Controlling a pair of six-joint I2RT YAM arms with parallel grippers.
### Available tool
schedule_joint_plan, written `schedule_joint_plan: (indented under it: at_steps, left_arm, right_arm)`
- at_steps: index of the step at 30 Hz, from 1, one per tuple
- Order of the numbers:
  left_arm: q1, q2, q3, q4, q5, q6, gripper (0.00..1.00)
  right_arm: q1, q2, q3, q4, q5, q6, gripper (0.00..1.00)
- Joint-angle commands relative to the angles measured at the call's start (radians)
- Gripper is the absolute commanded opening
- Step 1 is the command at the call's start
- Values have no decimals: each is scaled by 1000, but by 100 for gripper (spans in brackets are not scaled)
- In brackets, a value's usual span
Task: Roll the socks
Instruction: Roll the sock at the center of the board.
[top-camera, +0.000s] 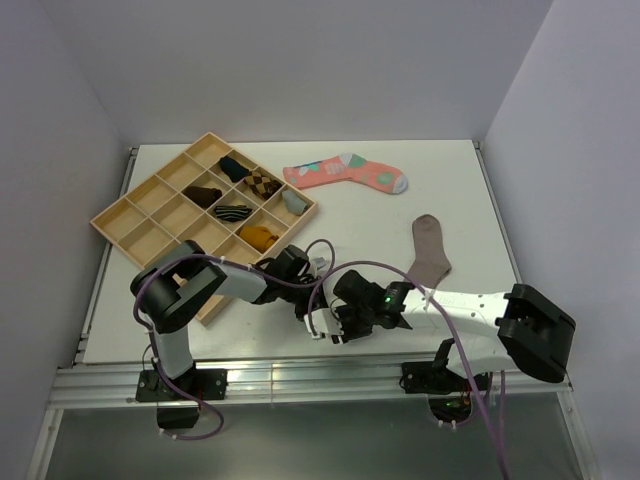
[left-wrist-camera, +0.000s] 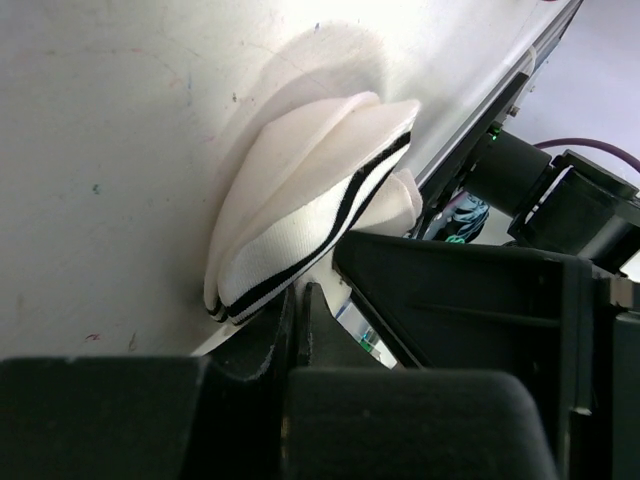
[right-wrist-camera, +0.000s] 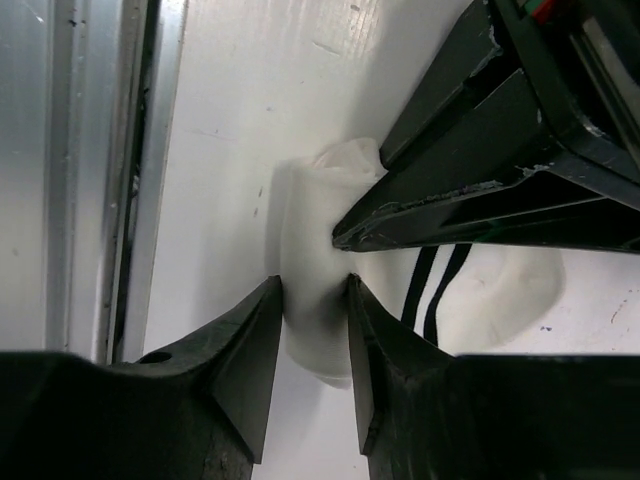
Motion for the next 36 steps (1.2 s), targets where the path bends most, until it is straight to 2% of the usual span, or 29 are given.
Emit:
schedule_joint_plan:
  at_steps: [1, 2, 3, 5, 8, 14, 18, 22, 28, 34, 36]
  left_arm:
    - [3, 17, -6, -11, -3, 18, 0]
    - [5, 16, -11, -8, -5, 16, 0]
    - [5, 13, -14, 13, -3, 7, 0]
    - [6, -4, -35, 59, -15, -20, 4]
    - [8, -55, -69, 98, -60, -40, 13]
    - [6, -199, -164, 191, -237, -85, 18]
    - [-3, -286, -218, 248, -340, -106, 16]
    - [-28, -343, -229, 219, -457, -85, 13]
    - [-132, -434, -249, 204, -691, -8, 15]
    - [-248, -428, -359, 378, -831, 4, 26]
    - [-296, -423, -396, 423, -876, 12, 26]
  right_arm:
    - [6, 23, -20, 48, 37, 18, 37]
    - [6, 23, -22, 46, 34, 21, 35]
    - [6, 23, -22, 45, 29, 27, 25]
    - [6, 23, -19, 34, 21, 36, 13]
    - [-2, 12, -12, 6, -11, 43, 8]
    - [-90, 46, 61, -148, -169, 12, 6]
    - [-176, 157, 138, -274, -288, -68, 6]
    - [-245, 253, 222, -420, -377, -137, 6]
    - [-341, 432, 363, -523, -414, -166, 6]
    - [-388, 642, 527, -672, -450, -161, 6]
    - [-396, 691, 564, -699, -453, -148, 6]
